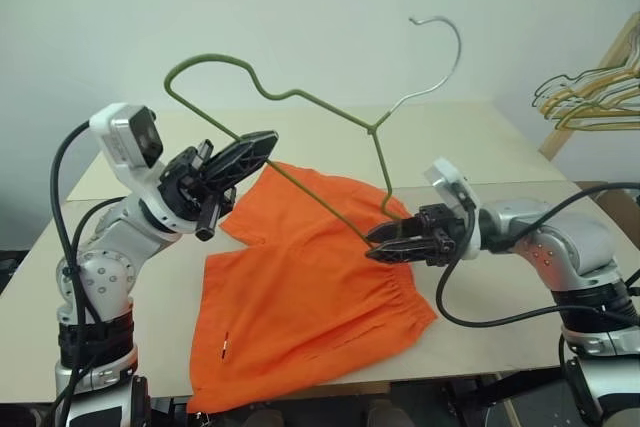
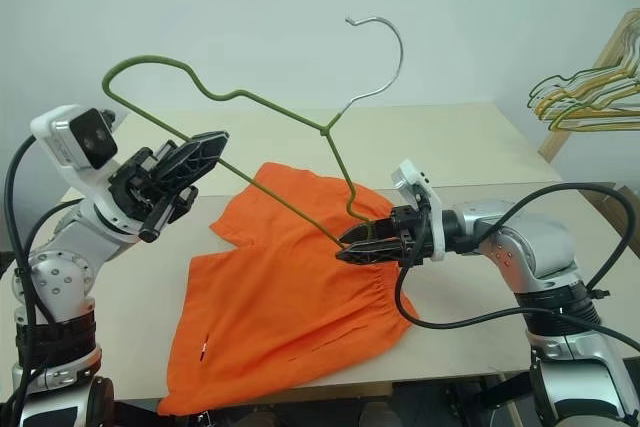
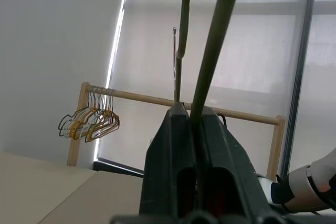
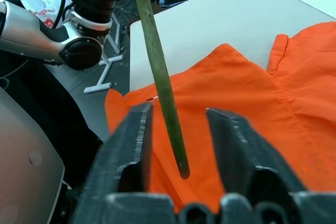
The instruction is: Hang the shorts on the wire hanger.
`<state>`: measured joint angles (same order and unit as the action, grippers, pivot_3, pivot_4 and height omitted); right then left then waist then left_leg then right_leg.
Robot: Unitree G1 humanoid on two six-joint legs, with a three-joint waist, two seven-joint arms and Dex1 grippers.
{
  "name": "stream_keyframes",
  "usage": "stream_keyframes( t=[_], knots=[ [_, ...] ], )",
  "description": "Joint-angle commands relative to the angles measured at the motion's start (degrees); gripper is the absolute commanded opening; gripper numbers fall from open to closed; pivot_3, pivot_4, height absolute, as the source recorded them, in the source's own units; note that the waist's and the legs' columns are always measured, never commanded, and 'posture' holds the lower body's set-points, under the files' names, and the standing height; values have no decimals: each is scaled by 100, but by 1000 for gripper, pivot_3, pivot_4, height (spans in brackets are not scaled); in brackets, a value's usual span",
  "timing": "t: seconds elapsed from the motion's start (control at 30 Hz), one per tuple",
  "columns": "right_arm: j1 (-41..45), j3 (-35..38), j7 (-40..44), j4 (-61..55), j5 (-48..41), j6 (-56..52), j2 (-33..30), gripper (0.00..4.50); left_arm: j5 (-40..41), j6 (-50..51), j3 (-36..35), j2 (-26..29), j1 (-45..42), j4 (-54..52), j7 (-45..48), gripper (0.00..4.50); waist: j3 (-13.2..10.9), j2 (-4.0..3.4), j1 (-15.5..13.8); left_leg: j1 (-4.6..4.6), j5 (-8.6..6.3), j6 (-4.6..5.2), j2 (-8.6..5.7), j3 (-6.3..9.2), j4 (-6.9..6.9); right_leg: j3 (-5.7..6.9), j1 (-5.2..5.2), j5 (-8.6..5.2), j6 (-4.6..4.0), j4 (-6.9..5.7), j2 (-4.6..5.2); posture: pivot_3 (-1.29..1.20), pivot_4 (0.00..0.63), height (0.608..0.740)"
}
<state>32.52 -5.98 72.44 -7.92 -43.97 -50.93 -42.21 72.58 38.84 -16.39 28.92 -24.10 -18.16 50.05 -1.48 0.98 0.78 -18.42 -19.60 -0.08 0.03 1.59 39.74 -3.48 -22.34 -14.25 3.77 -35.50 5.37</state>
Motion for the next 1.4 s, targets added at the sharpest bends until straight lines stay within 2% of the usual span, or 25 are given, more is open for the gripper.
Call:
stream_keyframes(
  t=[0.03, 0.1, 0.17, 0.27, 0.4, 0.53, 0.63, 0.77, 0.87, 0.93, 1.07, 1.23, 1.4],
  knots=[
    [14, 119, 18, -100, -32, 59, 14, 870, -51, -100, -35, 6, -100, -41, 51, 0, 0, 0, 0, 0, 0, 0, 0, 0, 0, 0, 0, 0, 0, 0, 0, 9, 0, 740],
    [-10, 120, 19, -123, -34, 68, 14, 208, -185, -144, -2, 15, -52, -74, 104, 0, 0, 0, 0, 0, 0, 0, 0, -1, 0, 0, 0, 0, 0, 0, 0, 6, 0, 740],
    [-38, 140, 12, -149, -40, 70, 23, 36, -363, -224, 56, 2, 15, -124, 114, 0, 0, 0, 0, 0, 0, 0, 0, -1, 0, 0, 0, 0, 0, 0, -1, 6, 0, 740],
    [-86, 220, -38, -202, -105, 48, 62, 0, -541, -278, 128, -79, 68, -43, -18, 779, 0, 1, 0, 0, 0, 0, -1, -2, 0, 0, 1, 0, 0, 2, 1, 3, 0, 740],
    [-117, 673, -247, -263, -557, -198, 143, 0, -914, -229, 274, -10, 207, 70, 2, 2094, 0, 1, 0, -1, 0, 0, -1, -1, 0, 0, 0, 1, 1, 1, 1, 5, 0, 740],
    [-340, 1325, -598, -348, -1040, -585, -32, 0, -1974, -257, 956, 503, 704, -77, 256, 3473, 0, -1, -1, -1, 0, 1, -1, -2, -4, 0, 0, 1, 0, 4, 0, -4, 0, 740],
    [-795, 1681, -881, -483, -1182, -977, -383, 0, -2946, -508, 1501, 797, 1001, -179, 115, 4451, -1, -1, -19, -3, -1, 2, -1, -7, -7, 2, 2, 1, 0, 14, 0, -21, 0, 740],
    [-1745, 2142, -1142, -573, -1305, -1651, -1042, 0, -4286, -1119, 2170, 1066, 1057, -337, -31, 4484, -3, -1, -79, -10, -2, 3, -2, -9, -4, 5, 4, 5, 3, 27, 2, -33, 0, 740],
    [-2448, 2527, -1077, -421, -1618, -2361, -1523, 0, -4516, -1292, 2347, 1120, 1113, -457, 141, 4484, -4, -5, -64, -11, -4, 7, -2, -19, -5, -2, 4, 7, 4, 32, 3, -65, 0, 740],
    [-3017, 2775, -694, -125, -1825, -2832, -1933, 0, -4673, -1322, 2490, 1183, 1136, -463, 259, 4484, -4, -5, -48, -10, -7, 13, 0, -19, -5, -2, 7, 7, 4, 36, 1, -80, 0, 740],
    [-3902, 2759, -203, 314, -1720, -3175, -2586, 0, -4988, -1530, 2697, 1301, 1206, -411, 480, 4484, -4, -6, 30, -5, -9, 17, 2, -29, -2, -7, 15, 8, 7, 37, -2, -115, 0, 740],
    [-4288, 2460, 94, 782, -1314, -2965, -2942, 0, -5068, -1583, 2737, 1282, 1236, -426, 656, 4484, -4, -6, 211, -3, -10, 18, 8, -52, -2, -30, 29, 11, 14, 37, -10, -122, 0, 740],
    [-4080, 2134, 172, 1214, -1025, -2875, -2987, 0, -5105, -1594, 2657, 1327, 1304, -493, 734, 4484, -3, -8, 328, -3, -11, 20, 10, -57, -2, -37, 25, 13, 20, 40, -12, -117, 0, 740]
  ],
)
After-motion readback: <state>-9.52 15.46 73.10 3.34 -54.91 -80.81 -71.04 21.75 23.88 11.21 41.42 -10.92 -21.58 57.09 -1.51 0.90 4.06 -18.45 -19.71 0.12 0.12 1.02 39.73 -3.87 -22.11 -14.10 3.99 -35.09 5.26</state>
